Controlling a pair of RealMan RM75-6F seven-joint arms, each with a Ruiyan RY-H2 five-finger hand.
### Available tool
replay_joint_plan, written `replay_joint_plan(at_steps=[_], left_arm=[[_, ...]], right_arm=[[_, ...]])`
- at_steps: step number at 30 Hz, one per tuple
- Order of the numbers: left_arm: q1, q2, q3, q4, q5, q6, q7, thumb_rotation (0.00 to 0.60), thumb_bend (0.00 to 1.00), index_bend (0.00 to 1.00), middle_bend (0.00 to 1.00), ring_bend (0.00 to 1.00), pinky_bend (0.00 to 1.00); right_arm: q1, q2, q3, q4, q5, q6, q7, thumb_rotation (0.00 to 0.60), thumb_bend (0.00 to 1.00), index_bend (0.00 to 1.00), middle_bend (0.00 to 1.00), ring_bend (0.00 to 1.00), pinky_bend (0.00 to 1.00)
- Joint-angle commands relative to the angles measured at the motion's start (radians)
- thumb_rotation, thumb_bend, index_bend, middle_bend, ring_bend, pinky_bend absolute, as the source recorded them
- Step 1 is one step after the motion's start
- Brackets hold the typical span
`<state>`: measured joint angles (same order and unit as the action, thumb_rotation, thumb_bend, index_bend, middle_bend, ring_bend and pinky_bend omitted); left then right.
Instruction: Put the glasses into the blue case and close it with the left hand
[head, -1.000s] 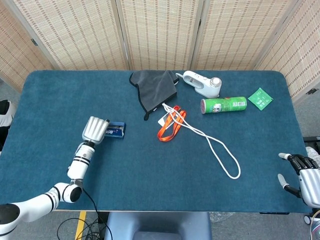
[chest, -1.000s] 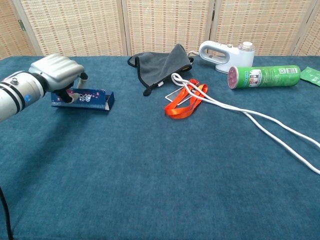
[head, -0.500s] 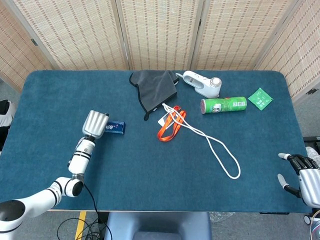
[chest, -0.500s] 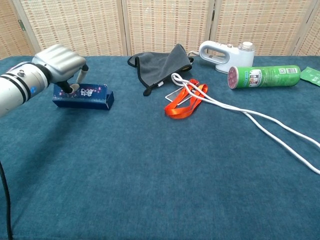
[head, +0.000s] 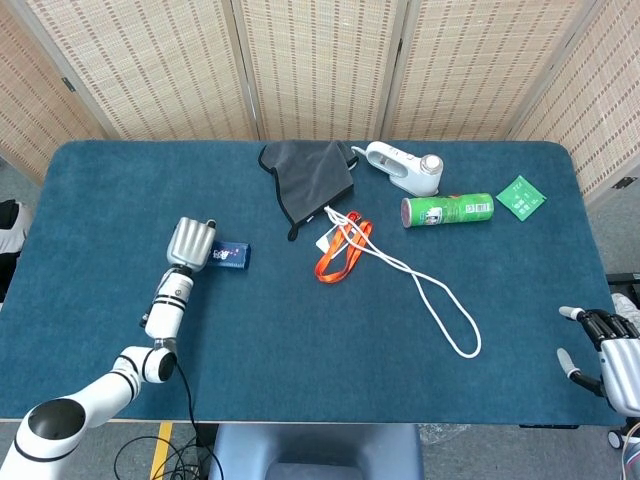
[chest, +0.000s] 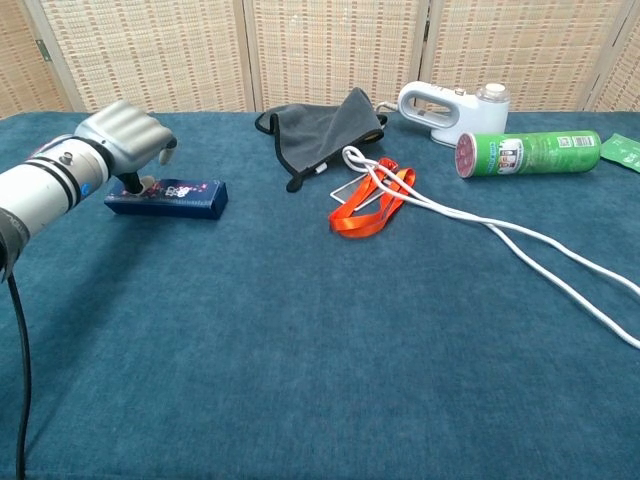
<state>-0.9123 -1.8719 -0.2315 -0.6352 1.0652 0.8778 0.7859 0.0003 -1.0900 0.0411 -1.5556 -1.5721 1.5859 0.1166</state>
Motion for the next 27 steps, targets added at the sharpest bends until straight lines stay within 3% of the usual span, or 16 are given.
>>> replay_joint_plan(at_steps=[1, 7, 12, 20, 25, 27], left_arm=[[-0.009, -0.019, -0.007, 0.041, -0.001, -0.012, -0.022, 0.600, 0.34, 0.32, 0.95, 0.86, 1.00], [-0.005, -0.013, -0.016, 0.053, 0.008, -0.007, -0.064, 0.600, 0.32, 0.26, 0.94, 0.85, 1.00], [0.014, 0.036, -0.029, -0.020, 0.014, 0.026, -0.100, 0.600, 0.32, 0.26, 0.94, 0.85, 1.00], [0.072, 0.213, -0.043, -0.349, -0.070, 0.029, -0.003, 0.600, 0.32, 0.26, 0.93, 0.84, 1.00], [0.088, 0.317, -0.053, -0.557, -0.245, -0.056, 0.046, 0.600, 0.32, 0.25, 0.93, 0.84, 1.00], [0.081, 0.333, -0.041, -0.592, -0.290, -0.068, 0.062, 0.600, 0.32, 0.24, 0.93, 0.84, 1.00]], right_arm=[[0.000, 0.000, 0.000, 0.000, 0.000, 0.000, -0.001, 0.600, 0.33, 0.26, 0.34, 0.29, 0.26], [0.000, -0.001, 0.001, -0.001, -0.001, 0.002, 0.000, 0.600, 0.33, 0.26, 0.34, 0.29, 0.26], [0.001, -0.001, 0.002, 0.001, -0.003, 0.001, 0.003, 0.600, 0.33, 0.26, 0.34, 0.29, 0.26], [0.006, -0.004, 0.003, 0.002, -0.008, -0.002, 0.003, 0.600, 0.33, 0.26, 0.34, 0.29, 0.26], [0.007, -0.003, 0.003, 0.000, -0.011, 0.001, 0.003, 0.600, 0.33, 0.26, 0.34, 0.29, 0.26], [0.007, -0.002, 0.004, 0.000, -0.010, 0.001, 0.003, 0.600, 0.33, 0.26, 0.34, 0.29, 0.26]])
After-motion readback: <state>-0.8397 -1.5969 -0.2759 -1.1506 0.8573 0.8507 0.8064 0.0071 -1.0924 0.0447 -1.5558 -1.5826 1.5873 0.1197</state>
